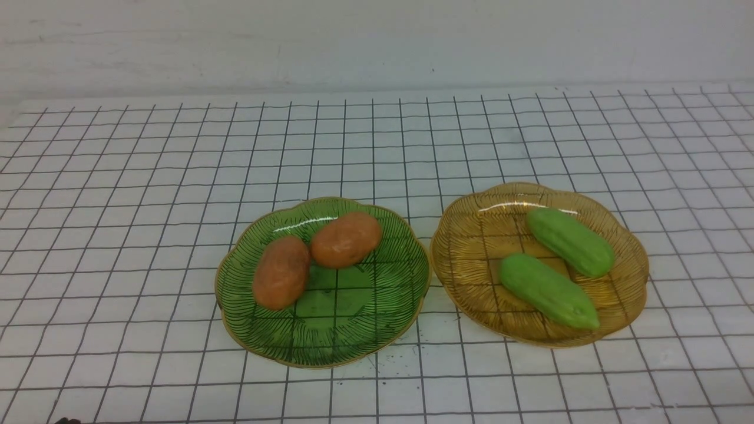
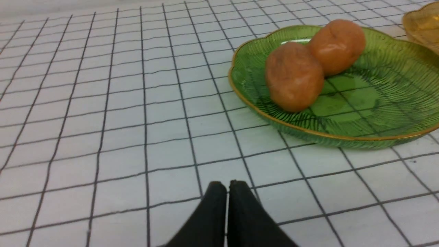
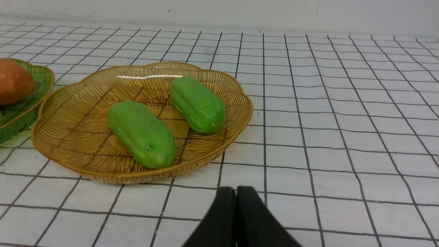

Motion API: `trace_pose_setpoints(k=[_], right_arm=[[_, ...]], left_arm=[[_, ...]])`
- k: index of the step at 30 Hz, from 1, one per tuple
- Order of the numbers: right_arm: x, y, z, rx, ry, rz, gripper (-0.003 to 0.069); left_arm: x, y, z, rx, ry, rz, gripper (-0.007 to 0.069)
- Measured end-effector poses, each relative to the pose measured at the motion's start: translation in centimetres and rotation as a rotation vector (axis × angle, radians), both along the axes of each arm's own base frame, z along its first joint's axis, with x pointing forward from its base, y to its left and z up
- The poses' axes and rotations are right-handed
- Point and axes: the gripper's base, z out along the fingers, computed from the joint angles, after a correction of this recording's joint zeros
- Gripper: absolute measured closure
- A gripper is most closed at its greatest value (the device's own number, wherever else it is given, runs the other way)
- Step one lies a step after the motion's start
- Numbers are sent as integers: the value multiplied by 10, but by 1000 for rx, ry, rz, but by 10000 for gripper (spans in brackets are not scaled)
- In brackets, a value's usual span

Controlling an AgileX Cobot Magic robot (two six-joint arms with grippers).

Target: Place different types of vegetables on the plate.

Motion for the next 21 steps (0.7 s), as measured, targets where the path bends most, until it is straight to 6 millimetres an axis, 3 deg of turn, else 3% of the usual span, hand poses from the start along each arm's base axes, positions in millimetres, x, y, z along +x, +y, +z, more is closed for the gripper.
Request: trace_pose_setpoints(k=[12, 21], right_arm=[[0, 0, 0, 0, 0, 0, 673], [0, 0, 0, 0, 0, 0, 673]], left_arm=[[0, 9, -2, -51, 13, 203, 632], [0, 10, -3, -56, 24, 225, 632]])
